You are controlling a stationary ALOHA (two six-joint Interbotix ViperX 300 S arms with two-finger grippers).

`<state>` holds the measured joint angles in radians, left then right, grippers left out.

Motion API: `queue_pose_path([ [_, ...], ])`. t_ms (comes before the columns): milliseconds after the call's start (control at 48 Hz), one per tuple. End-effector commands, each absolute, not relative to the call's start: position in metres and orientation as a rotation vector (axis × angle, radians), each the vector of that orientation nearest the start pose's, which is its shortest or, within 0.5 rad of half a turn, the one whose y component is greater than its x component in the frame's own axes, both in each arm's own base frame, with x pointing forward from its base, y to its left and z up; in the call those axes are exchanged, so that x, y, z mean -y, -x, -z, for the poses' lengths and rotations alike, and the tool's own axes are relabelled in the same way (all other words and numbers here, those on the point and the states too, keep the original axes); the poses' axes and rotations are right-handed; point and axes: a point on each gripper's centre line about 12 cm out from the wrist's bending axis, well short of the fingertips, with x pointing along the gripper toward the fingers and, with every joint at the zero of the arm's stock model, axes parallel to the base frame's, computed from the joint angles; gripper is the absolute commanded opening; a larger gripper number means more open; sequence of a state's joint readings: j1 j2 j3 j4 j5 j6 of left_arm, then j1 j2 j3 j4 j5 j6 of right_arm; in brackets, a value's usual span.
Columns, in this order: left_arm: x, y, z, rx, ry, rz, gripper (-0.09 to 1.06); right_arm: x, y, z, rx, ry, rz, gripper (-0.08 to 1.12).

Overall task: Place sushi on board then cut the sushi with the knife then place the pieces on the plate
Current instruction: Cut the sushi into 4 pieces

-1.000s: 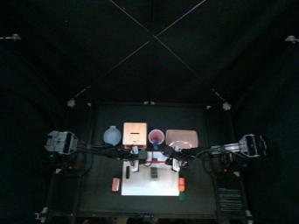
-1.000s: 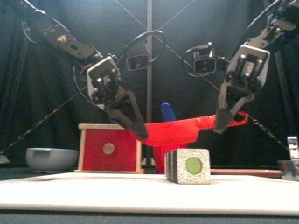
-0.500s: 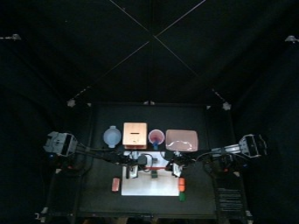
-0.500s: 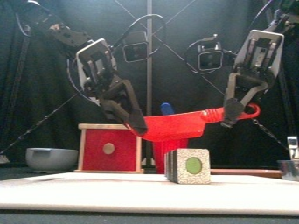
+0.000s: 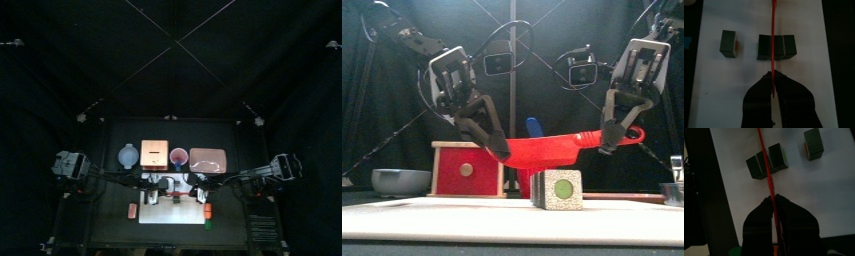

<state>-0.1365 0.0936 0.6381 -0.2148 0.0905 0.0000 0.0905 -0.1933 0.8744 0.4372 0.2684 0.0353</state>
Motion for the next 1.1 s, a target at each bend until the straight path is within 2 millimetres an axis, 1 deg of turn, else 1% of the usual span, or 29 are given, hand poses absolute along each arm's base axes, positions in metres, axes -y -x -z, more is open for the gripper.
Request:
queue_pose_path([
  [21,0.060,-0.385,-0.131,-0.843,0.151,0.068,0.38,-0.042,-0.300,-0.151,-0.954,-0.446,0.028,0.38],
  [354,0.061,-0.386,-0.126,-0.856,0.155,0.067,0.38,-0.041,-0.298,-0.147,-0.967,-0.447,0.034,0.38],
  [688,0.060,-0.387,-0.119,-0.871,0.154,0.063,0.38,-0.040,-0.295,-0.137,-0.999,-0.446,0.046,0.38],
  [833,0.060,-0.386,-0.111,-0.892,0.153,0.059,0.38,-0.039,-0.295,-0.132,-1.015,-0.446,0.053,0.38],
  [1104,0.059,-0.387,-0.095,-0.930,0.149,0.051,0.38,-0.038,-0.297,-0.115,-1.054,-0.441,0.072,0.38],
])
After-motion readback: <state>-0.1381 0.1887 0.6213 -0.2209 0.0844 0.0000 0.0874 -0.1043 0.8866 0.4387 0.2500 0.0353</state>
